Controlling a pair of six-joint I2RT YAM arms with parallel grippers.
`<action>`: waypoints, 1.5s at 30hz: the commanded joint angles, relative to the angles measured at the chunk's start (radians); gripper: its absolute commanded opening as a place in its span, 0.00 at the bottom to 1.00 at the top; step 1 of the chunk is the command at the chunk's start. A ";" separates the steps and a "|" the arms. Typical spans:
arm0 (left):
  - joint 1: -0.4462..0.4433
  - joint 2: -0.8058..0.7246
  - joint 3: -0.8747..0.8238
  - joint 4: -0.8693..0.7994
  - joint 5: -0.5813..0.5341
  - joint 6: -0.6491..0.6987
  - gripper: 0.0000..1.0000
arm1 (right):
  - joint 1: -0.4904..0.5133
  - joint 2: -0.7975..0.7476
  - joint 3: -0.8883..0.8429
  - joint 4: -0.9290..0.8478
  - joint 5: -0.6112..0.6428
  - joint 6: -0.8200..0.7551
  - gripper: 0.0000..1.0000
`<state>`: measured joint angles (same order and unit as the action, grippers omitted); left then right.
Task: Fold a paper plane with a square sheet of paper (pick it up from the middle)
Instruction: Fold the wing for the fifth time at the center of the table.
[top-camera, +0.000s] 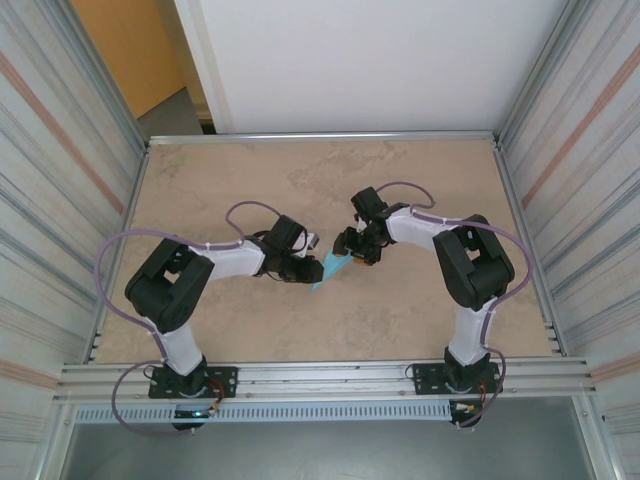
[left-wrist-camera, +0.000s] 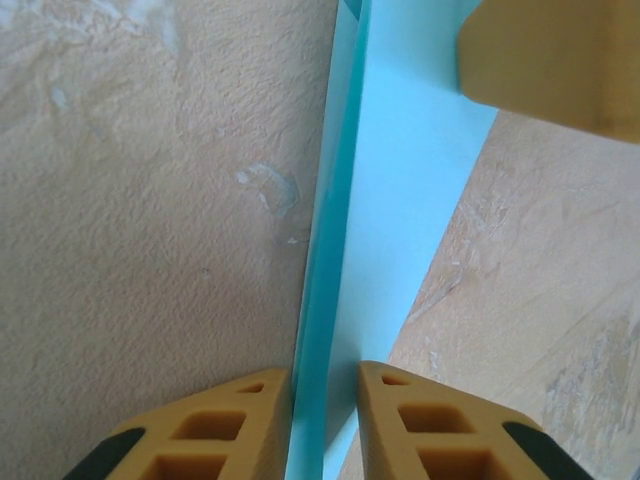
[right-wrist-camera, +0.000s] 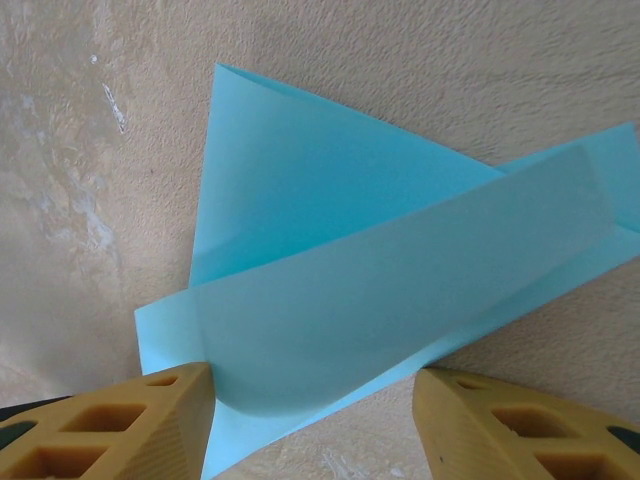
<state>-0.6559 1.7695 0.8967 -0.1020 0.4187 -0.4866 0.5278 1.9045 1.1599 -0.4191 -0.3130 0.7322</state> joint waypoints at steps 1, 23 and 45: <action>-0.015 0.060 0.005 -0.027 -0.021 -0.006 0.24 | 0.008 0.155 -0.057 0.051 0.080 0.006 0.56; -0.011 0.123 0.060 -0.109 -0.020 -0.008 0.21 | 0.005 0.164 -0.057 0.046 0.088 0.011 0.49; -0.010 0.157 0.081 -0.132 -0.011 -0.006 0.19 | 0.055 -0.239 -0.130 0.167 -0.085 -0.062 0.37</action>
<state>-0.6422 1.8328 1.0008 -0.2504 0.4290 -0.4946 0.5552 1.6596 1.0039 -0.2802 -0.3660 0.6872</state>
